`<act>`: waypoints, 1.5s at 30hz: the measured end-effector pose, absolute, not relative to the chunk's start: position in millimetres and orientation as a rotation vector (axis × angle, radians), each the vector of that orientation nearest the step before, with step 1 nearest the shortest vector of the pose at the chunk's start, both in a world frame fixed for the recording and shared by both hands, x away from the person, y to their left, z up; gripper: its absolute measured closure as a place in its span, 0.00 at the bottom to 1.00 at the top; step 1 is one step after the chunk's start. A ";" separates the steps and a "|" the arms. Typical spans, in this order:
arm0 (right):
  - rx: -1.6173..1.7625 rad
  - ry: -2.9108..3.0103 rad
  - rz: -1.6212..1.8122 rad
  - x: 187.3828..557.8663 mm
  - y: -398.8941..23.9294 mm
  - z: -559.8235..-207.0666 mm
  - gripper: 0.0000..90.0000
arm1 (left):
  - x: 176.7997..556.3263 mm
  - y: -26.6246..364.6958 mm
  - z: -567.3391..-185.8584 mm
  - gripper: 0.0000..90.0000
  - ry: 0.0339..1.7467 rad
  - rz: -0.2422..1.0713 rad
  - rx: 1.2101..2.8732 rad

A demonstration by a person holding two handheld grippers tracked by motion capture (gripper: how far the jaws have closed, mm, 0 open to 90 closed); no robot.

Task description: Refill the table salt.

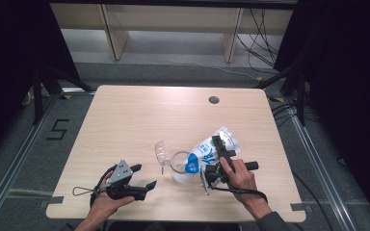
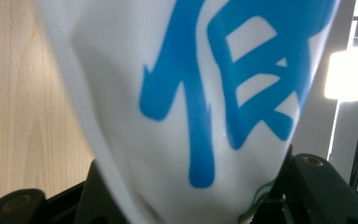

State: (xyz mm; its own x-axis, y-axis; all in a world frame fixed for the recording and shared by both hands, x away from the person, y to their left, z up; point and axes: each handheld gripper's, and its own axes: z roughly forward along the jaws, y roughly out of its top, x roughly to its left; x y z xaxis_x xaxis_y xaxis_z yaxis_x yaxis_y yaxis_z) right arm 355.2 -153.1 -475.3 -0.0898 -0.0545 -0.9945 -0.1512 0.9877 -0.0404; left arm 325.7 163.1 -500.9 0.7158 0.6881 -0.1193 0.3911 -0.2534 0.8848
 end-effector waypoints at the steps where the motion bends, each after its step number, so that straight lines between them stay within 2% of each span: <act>1: -0.168 1.650 0.097 356.2 -153.4 -476.1 0.57 | 325.5 163.1 -500.9 0.18 0.838 0.359 1.878; 45: -0.182 1.631 0.087 354.8 -153.6 -474.4 0.58 | 326.3 163.1 -500.6 0.18 0.819 0.365 1.888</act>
